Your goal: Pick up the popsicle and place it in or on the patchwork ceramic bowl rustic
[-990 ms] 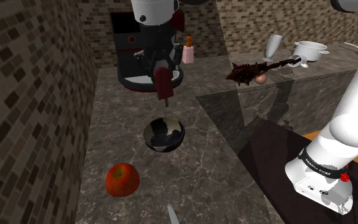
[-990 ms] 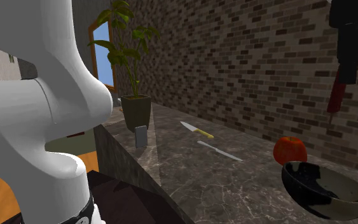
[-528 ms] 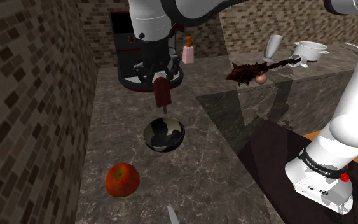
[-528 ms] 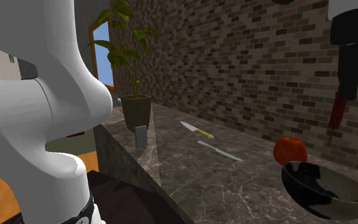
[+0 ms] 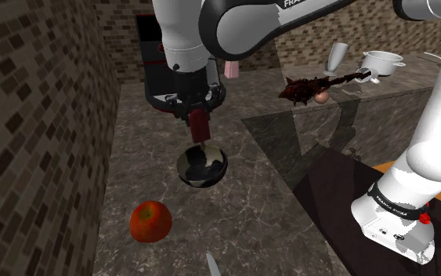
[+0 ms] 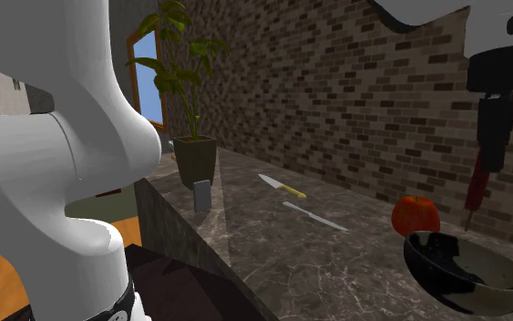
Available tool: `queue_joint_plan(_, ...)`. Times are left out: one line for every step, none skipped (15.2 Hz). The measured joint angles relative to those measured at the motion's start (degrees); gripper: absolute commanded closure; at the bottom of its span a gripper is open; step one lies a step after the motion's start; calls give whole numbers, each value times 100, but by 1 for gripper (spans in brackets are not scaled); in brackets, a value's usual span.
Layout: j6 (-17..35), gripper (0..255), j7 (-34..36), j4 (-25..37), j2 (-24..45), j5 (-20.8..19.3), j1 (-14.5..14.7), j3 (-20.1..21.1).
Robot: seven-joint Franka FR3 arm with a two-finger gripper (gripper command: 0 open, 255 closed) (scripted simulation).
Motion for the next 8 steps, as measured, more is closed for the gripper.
queue_joint_plan(77, 255, 20, -82, -1, -8, -10, -3)
queue_joint_plan(141, 255, 39, -136, 16, -30, -10, -13)
queue_joint_plan(203, 255, 57, -177, 52, -65, -6, -31)
queue_joint_plan(247, 255, 96, -209, 84, -95, 15, -40)
queue_joint_plan(324, 255, 106, -282, 91, -111, 2, -50)
queue_joint_plan(380, 255, 139, -327, 116, -138, 13, -60)
queue_joint_plan(410, 255, 150, -355, 124, -147, 14, -64)
queue_joint_plan(430, 255, 149, -374, 122, -149, 7, -66)
